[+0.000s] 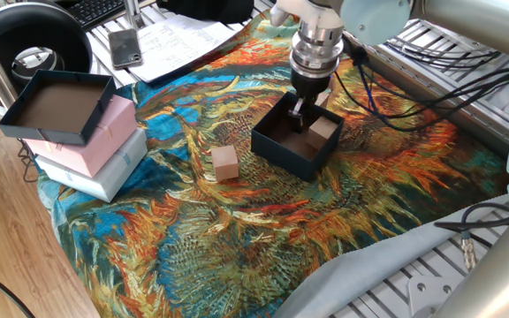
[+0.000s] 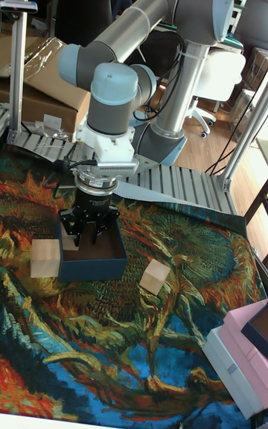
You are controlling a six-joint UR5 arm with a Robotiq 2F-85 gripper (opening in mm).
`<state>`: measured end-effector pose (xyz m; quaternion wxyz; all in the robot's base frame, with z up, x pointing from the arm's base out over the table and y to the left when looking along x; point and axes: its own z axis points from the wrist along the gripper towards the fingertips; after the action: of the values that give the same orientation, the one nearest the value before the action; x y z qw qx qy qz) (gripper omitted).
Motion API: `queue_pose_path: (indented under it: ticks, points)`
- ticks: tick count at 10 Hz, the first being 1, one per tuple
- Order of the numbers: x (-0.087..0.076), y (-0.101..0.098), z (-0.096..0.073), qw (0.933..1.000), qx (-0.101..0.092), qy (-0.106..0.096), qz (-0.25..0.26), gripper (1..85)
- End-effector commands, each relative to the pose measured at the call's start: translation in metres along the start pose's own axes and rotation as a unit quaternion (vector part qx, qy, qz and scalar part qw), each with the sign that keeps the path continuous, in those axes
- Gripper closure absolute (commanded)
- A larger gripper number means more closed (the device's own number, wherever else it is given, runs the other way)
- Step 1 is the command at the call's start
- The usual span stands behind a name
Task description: Take everything out of the gift box
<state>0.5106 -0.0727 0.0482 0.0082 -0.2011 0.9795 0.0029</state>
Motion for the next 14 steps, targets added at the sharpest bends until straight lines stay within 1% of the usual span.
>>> queue_pose_path:
  ticks: [1, 2, 4, 5, 7, 9, 11, 13, 14]
  points:
    - [0.001, -0.01, -0.003, 0.9994, 0.02, 0.007, -0.026, 46.7]
    - [0.0, -0.016, -0.003, 0.9984, 0.03, 0.003, -0.047, 41.0]
    - [0.003, -0.021, -0.002, 0.9972, 0.033, 0.004, -0.066, 35.3]
    - [0.007, -0.028, -0.001, 0.9953, 0.043, 0.006, -0.087, 30.0]
    - [0.013, -0.029, 0.005, 0.9944, 0.037, 0.001, -0.099, 27.3]
    - [0.016, -0.027, 0.008, 0.9947, 0.033, 0.002, -0.098, 27.0]
    - [0.016, -0.021, 0.01, 0.9965, 0.023, 0.0, -0.081, 28.0]
    - [0.015, -0.016, 0.013, 0.9976, 0.017, -0.002, -0.067, 35.7]
    - [0.011, -0.013, 0.013, 0.9981, 0.011, -0.008, -0.06, 39.0]
